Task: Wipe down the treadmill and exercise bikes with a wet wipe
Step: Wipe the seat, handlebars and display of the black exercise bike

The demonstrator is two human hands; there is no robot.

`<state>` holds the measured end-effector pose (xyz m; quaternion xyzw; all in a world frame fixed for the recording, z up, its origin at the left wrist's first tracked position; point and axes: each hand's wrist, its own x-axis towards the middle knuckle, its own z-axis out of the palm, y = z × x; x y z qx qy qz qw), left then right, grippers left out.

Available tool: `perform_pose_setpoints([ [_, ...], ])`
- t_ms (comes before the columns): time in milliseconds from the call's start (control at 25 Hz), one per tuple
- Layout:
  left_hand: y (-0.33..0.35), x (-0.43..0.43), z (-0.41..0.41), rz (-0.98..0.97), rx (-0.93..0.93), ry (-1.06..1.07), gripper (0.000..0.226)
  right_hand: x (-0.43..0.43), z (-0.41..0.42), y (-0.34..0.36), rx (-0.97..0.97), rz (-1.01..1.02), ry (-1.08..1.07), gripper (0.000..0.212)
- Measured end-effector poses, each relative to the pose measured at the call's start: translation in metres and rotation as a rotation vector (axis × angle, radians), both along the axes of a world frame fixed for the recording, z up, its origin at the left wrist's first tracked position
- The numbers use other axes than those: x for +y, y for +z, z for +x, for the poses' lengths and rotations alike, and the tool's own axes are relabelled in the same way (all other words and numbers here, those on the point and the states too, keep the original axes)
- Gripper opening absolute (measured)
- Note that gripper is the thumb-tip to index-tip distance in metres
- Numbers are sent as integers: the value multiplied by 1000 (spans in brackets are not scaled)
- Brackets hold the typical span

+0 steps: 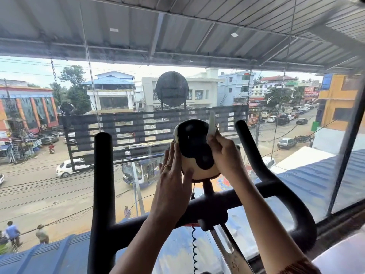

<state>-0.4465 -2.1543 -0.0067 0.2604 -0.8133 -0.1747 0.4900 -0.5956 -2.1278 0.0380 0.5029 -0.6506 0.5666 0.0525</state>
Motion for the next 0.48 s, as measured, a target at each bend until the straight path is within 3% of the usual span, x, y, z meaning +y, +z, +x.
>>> perform_pose_setpoints([
  [120, 1, 0, -2, 21, -2, -1, 70, 18, 16, -30, 52, -104, -23, 27],
  [280, 2, 3, 0, 54, 24, -17, 68, 30, 38, -68, 292, -248, 44, 40],
  [480, 2, 5, -3, 90, 87, -44, 68, 28, 50, -75, 112, -218, -82, 42],
])
